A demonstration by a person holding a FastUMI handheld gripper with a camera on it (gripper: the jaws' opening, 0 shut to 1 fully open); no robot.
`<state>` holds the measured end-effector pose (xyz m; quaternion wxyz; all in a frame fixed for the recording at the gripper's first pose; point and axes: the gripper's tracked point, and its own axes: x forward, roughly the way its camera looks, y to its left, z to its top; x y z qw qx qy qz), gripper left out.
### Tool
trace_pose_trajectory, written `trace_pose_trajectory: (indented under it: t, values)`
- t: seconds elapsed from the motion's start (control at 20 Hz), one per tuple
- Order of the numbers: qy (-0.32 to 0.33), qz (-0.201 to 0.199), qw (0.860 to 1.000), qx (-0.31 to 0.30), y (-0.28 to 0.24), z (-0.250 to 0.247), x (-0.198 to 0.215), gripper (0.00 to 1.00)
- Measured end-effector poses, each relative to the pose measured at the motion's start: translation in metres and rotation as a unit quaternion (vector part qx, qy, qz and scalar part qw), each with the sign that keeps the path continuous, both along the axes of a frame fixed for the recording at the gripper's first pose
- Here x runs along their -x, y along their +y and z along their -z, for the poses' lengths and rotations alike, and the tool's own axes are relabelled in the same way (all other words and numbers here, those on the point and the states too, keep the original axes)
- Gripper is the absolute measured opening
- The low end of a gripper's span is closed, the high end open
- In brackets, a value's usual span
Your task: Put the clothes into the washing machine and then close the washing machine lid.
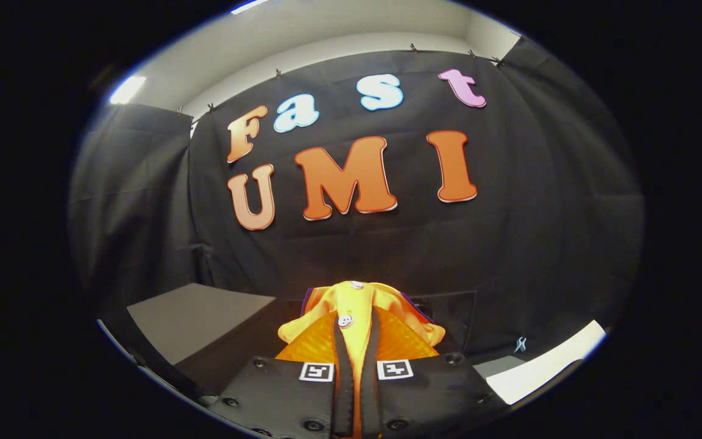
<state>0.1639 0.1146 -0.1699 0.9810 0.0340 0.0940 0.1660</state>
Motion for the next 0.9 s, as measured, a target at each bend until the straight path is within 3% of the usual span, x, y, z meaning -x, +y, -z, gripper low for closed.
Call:
trace_pose_trajectory:
  t: [0.5, 0.9]
  values:
    - [0.106, 0.027, 0.993, 0.033, 0.009, 0.148, -0.036, 0.12]
    - [0.201, 0.035, 0.976, 0.073, 0.01, 0.256, -0.068, 0.13]
